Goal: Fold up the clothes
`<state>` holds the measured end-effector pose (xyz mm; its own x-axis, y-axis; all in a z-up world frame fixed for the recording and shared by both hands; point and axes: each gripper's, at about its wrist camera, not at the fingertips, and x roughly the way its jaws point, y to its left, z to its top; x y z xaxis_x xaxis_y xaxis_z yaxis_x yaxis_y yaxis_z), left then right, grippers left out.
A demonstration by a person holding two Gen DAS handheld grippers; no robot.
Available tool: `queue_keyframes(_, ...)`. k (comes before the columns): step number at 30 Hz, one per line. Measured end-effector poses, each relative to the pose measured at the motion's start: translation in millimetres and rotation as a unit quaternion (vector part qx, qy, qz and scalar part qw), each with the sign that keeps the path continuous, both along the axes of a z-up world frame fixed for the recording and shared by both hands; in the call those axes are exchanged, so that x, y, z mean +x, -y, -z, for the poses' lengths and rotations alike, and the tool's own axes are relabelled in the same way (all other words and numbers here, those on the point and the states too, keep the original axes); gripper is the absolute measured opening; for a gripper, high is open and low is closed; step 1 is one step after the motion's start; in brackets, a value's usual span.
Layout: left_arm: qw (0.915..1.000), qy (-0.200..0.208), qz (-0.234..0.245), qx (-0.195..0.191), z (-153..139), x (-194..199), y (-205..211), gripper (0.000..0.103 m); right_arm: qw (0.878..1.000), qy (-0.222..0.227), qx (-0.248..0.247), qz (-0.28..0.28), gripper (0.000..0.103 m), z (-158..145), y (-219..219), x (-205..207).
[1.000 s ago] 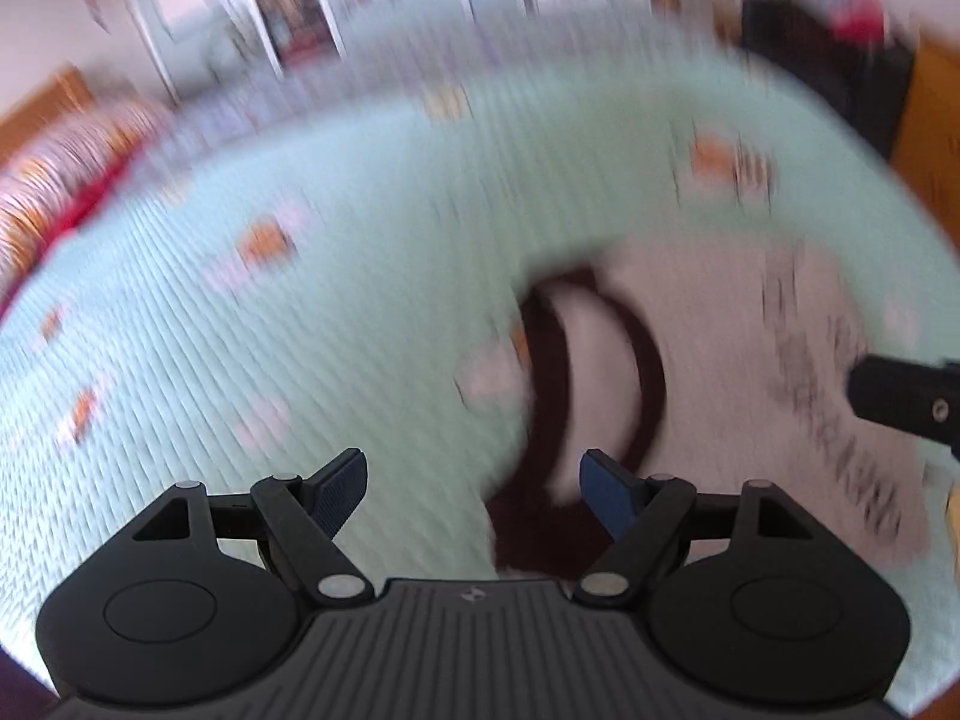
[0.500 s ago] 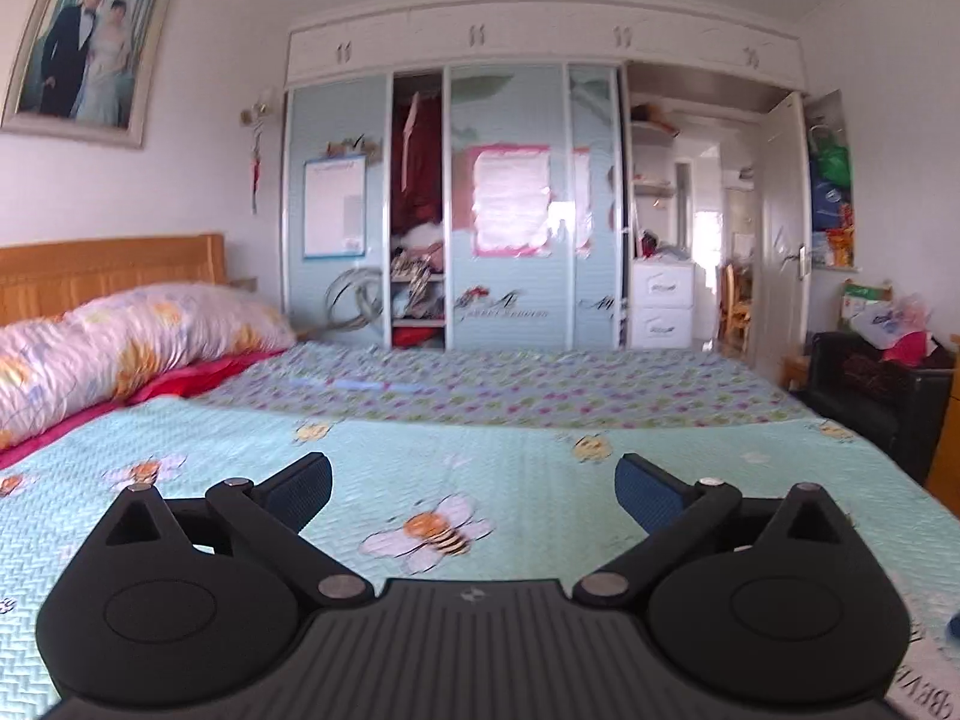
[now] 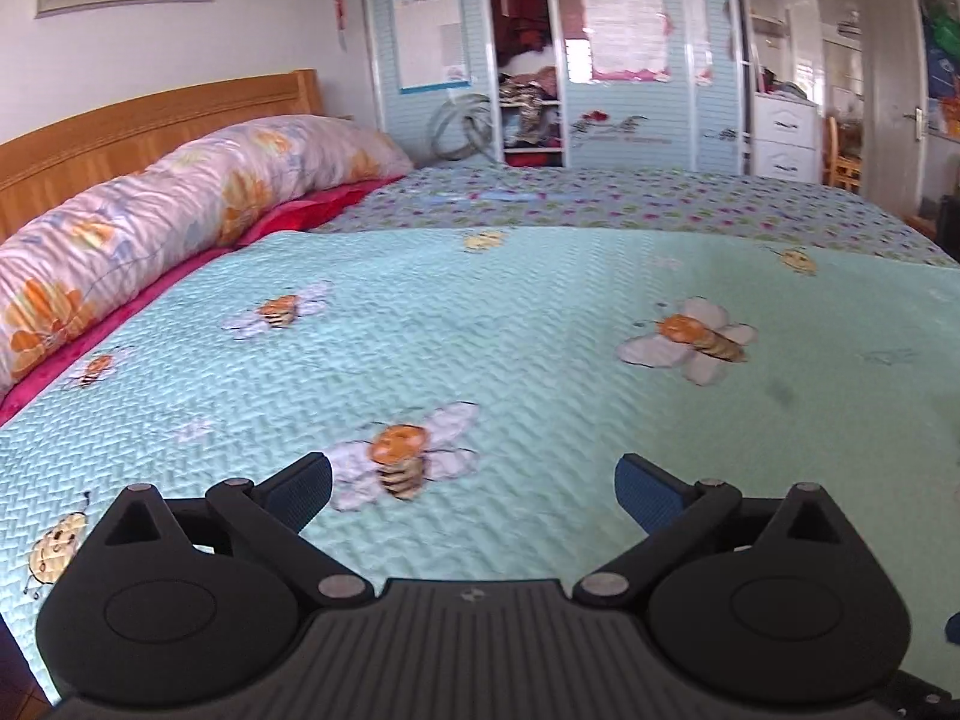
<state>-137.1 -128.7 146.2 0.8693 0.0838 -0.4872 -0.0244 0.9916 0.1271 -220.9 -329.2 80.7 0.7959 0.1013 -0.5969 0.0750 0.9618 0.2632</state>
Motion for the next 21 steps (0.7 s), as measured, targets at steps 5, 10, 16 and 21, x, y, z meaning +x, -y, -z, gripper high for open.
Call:
queue_keyframes(5,0.9999,0.003,-0.004,0.013,10.2,20.3,-19.0,0.103,0.997,0.056,-0.046,-0.002,0.103,-1.2,-39.7,41.7)
queue_keyframes(10,0.9994,-0.022,0.026,-0.01,32.4,56.8,-17.8,0.103,0.995,0.072,-0.061,0.017,0.103,3.9,-47.8,82.2)
queue_keyframes(16,0.9988,-0.012,0.046,0.013,53.7,96.6,-12.8,0.103,0.991,0.052,-0.104,0.062,0.103,8.8,-50.8,141.3)
queue_keyframes(21,0.9952,-0.014,0.093,0.026,80.2,131.9,-5.1,0.103,0.995,0.016,-0.022,0.093,0.103,35.4,-33.4,179.0)
